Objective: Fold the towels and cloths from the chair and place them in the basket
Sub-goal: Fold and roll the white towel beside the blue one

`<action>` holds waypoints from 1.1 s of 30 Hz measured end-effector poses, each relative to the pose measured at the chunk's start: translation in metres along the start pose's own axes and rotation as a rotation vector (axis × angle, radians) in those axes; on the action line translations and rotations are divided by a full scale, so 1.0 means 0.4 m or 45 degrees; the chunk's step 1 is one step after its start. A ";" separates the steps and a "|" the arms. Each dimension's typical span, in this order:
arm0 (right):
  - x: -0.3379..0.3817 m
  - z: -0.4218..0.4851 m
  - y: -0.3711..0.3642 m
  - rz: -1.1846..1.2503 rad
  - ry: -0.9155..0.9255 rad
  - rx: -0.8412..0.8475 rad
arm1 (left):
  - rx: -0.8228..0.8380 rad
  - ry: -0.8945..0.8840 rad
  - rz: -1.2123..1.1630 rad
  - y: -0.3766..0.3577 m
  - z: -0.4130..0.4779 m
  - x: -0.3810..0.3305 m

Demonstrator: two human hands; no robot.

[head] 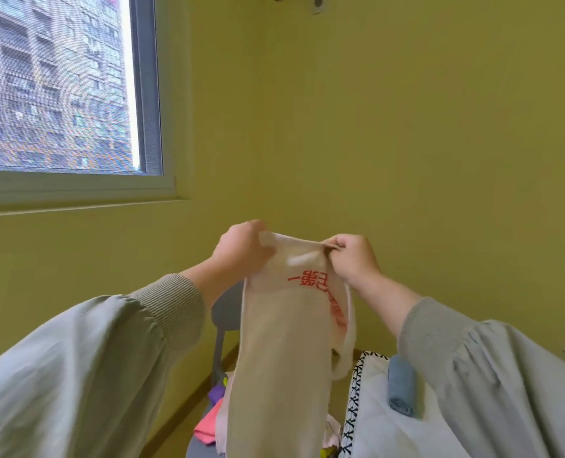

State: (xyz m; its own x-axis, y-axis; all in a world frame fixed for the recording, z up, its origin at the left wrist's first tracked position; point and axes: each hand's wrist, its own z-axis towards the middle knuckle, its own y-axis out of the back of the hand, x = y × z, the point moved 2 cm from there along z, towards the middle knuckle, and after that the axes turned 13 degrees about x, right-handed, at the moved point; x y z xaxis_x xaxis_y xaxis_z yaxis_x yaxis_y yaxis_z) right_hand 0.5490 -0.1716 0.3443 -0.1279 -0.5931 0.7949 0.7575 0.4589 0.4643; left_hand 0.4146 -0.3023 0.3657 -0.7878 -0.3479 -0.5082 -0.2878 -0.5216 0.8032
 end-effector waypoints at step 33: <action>-0.005 0.021 0.134 -0.865 -0.093 -0.289 | -0.385 0.066 -0.104 0.058 0.057 0.023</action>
State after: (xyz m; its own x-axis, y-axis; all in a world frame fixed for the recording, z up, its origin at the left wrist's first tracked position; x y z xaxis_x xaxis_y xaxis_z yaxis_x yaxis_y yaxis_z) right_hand 0.5845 -0.1400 0.3708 -0.6547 -0.6493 0.3870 0.6086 -0.1493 0.7793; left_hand 0.3882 -0.2999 0.3867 -0.7379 -0.3303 -0.5886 -0.1680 -0.7547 0.6342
